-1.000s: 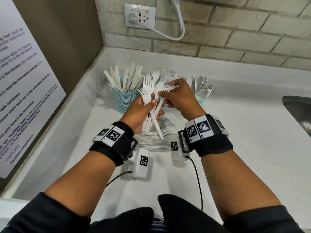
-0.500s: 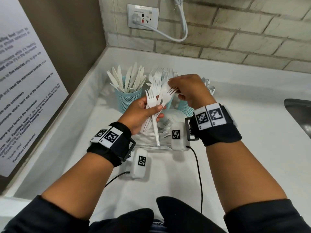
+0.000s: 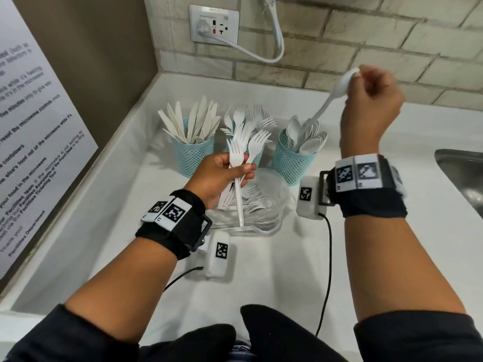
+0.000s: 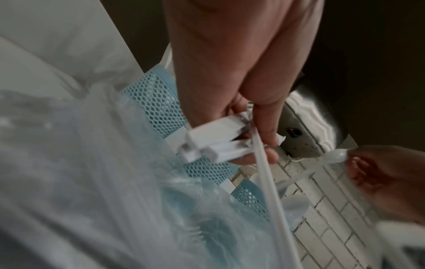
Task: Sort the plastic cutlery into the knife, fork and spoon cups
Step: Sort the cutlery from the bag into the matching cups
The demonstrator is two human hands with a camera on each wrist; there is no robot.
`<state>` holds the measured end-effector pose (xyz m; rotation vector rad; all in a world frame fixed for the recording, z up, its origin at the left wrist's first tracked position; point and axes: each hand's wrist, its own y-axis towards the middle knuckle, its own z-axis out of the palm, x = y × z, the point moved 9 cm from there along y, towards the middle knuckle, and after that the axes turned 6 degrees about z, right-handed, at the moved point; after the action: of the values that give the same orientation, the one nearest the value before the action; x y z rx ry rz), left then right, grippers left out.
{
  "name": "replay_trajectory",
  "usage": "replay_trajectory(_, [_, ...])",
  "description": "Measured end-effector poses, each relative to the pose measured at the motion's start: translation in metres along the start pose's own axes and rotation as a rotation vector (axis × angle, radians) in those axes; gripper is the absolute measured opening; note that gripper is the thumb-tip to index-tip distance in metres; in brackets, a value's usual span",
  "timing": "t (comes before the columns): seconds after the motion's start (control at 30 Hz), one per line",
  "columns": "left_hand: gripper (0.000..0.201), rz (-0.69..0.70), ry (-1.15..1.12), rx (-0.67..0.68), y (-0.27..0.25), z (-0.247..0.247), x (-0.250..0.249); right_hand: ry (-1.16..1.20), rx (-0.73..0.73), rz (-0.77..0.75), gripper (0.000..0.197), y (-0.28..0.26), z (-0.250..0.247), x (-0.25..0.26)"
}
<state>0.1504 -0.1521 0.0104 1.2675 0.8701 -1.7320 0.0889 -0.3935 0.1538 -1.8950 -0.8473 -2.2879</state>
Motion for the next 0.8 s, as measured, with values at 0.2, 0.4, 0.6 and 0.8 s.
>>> replay_trajectory(0.2, [0.014,0.001,-0.016,-0.008,-0.002,0.0,-0.001,-0.597,0.344,-0.064,0.023,-0.028,0.039,-0.054])
replay_trajectory(0.4, [0.011,-0.006,-0.074,-0.029,-0.001,-0.003,-0.003,-0.718,0.374,-0.278,0.023,-0.041,0.051,-0.029])
replay_trajectory(0.6, [0.008,0.022,-0.066,-0.059,0.001,0.005,-0.007,-0.618,0.684,-0.139,0.041,-0.085,0.089,-0.009])
replay_trajectory(0.8, [0.009,0.014,-0.002,-0.034,-0.001,0.008,-0.007,-0.425,0.788,0.258,0.03,-0.099,0.097,-0.045])
